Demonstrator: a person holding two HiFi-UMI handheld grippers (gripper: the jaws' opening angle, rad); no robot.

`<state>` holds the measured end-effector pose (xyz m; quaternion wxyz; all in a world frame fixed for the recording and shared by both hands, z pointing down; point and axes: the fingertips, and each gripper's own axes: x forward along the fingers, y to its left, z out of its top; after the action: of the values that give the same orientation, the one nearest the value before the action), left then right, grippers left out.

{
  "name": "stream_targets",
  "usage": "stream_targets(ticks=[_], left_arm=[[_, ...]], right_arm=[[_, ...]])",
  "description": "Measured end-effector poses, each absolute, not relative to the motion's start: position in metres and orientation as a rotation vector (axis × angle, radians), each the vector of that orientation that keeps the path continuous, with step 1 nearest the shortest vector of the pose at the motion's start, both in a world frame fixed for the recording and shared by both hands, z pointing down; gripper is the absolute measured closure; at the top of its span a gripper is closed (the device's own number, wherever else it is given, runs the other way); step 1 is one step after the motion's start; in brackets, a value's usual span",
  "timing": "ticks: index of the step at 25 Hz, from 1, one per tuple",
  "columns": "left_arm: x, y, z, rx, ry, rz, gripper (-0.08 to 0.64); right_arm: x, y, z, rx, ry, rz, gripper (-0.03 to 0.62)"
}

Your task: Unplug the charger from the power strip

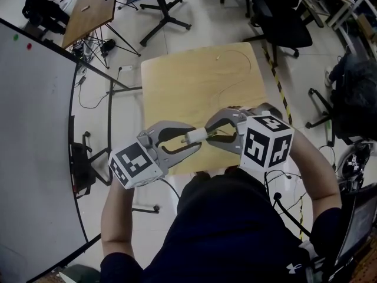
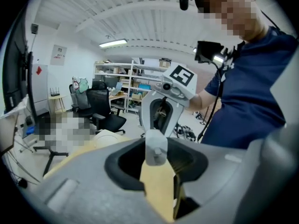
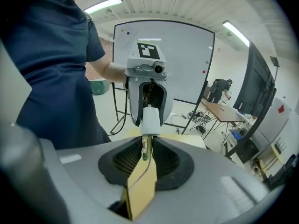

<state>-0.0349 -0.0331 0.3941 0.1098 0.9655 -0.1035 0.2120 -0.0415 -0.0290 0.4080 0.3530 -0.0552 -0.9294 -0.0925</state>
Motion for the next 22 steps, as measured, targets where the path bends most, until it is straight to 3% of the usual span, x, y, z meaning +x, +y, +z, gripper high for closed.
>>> stream_targets(ticks=[2,6,10,15,22], left_arm=[[-0.040,-0.039,0.380,2.791,-0.334,0.503,0.426],[-0.067,-0.054,0.347,2.672,-0.412,0.142,0.426],[-0.101,-0.060,0.321,2.622,-0.441,-0.135,0.426],[-0.123,-0.058,0.295,2.648,-0.427,-0.240,0.426],[-0.126,-0.036,0.258,2.699,-0.394,-0.311,0.426]], right_arm=[[-0.042,-0.039,0.394,-0.079,-2.521,-0.194,0.504],[-0.021,-0.063,0.358,0.087,-2.826,0.072,0.340],[0.028,-0.085,0.359,0.256,-2.855,0.165,0.337],[0.058,-0.119,0.396,0.377,-2.646,-0.052,0.330],[0.004,-0.142,0.456,0.357,-2.590,-0.332,0.328]])
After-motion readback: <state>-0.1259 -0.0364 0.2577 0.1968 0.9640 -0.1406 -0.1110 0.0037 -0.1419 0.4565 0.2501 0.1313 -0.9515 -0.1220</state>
